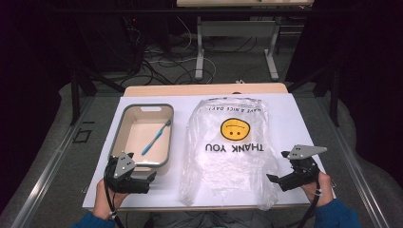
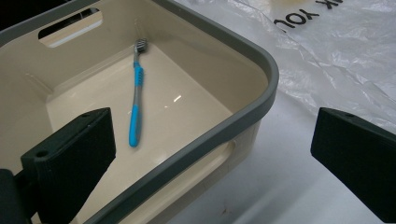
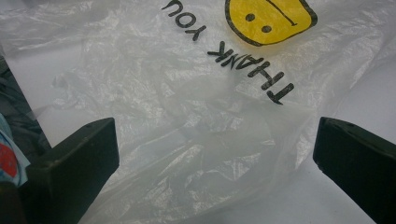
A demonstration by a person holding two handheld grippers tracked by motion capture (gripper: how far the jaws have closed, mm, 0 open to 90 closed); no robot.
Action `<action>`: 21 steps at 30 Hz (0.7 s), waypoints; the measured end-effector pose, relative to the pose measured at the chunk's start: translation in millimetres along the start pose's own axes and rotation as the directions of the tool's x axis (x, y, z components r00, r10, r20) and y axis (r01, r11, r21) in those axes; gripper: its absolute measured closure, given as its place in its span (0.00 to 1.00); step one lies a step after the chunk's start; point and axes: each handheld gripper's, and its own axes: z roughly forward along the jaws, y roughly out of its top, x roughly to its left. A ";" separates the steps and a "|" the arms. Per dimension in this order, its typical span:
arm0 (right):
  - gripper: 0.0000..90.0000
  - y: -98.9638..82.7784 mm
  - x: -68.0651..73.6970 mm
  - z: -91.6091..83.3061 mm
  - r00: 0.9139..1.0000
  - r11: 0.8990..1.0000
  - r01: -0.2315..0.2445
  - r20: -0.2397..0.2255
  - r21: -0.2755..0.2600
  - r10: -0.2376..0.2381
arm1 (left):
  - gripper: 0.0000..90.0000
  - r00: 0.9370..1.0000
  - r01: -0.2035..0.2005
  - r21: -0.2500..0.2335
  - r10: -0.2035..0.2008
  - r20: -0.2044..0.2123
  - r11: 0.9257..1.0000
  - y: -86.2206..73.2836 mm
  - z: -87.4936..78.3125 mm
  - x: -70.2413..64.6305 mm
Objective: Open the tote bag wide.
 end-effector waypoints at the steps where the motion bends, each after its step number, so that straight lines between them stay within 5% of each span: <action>1: 0.00 0.1 0.4 -0.2 1.000 1.000 -0.003 0.003 -0.001 0.003 | 0.00 1.000 0.000 0.000 0.000 0.000 1.000 0.0 0.0 0.0; 12: 0.00 1.3 0.5 0.7 1.000 1.000 0.009 0.005 -0.006 -0.009 | 0.00 1.000 -0.015 -0.014 0.015 -0.003 1.000 6.1 2.4 -9.7; 18: 0.00 1.3 -0.2 0.2 0.997 0.999 -0.006 0.078 -0.041 0.009 | 0.00 1.000 -0.021 -0.018 0.021 0.002 1.000 9.5 5.3 -16.6; 21: 0.00 1.1 -1.0 -0.1 0.996 0.998 -0.035 0.074 -0.049 0.039 | 0.00 1.000 -0.018 -0.016 0.018 0.016 1.000 11.9 8.3 -21.5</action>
